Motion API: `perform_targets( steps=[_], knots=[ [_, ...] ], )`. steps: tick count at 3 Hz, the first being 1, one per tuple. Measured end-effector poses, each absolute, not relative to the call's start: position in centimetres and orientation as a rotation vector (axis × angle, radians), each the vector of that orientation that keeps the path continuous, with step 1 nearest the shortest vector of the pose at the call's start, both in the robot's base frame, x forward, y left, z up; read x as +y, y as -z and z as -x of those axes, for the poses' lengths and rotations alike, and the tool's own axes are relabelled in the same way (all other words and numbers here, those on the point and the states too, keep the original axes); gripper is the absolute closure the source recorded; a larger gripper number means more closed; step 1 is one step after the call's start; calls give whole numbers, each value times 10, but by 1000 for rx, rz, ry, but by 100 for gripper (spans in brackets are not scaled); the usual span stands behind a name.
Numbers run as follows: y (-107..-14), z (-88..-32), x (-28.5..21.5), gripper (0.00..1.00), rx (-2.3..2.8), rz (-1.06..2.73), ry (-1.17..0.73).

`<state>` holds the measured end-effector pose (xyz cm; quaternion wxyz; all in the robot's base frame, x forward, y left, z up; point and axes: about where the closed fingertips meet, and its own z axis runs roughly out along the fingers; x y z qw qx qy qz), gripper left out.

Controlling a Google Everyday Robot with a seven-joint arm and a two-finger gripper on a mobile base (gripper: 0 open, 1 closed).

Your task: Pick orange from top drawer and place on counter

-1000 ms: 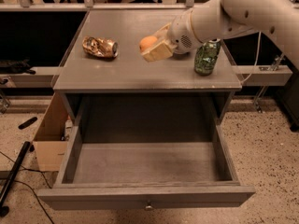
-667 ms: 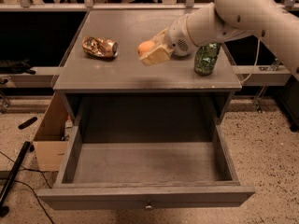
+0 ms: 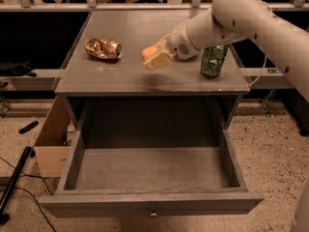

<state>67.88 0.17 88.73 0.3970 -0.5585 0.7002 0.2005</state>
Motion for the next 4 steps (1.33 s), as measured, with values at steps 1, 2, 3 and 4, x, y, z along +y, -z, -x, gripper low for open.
perform_targets(
  steps=[1, 2, 3, 4],
  knots=[
    [-874, -692, 0, 100, 1795, 1414, -511],
    [-864, -700, 0, 100, 1811, 1412, -517],
    [-863, -700, 0, 83, 1812, 1412, -517],
    [-863, -700, 0, 60, 1812, 1412, -517]
  ],
)
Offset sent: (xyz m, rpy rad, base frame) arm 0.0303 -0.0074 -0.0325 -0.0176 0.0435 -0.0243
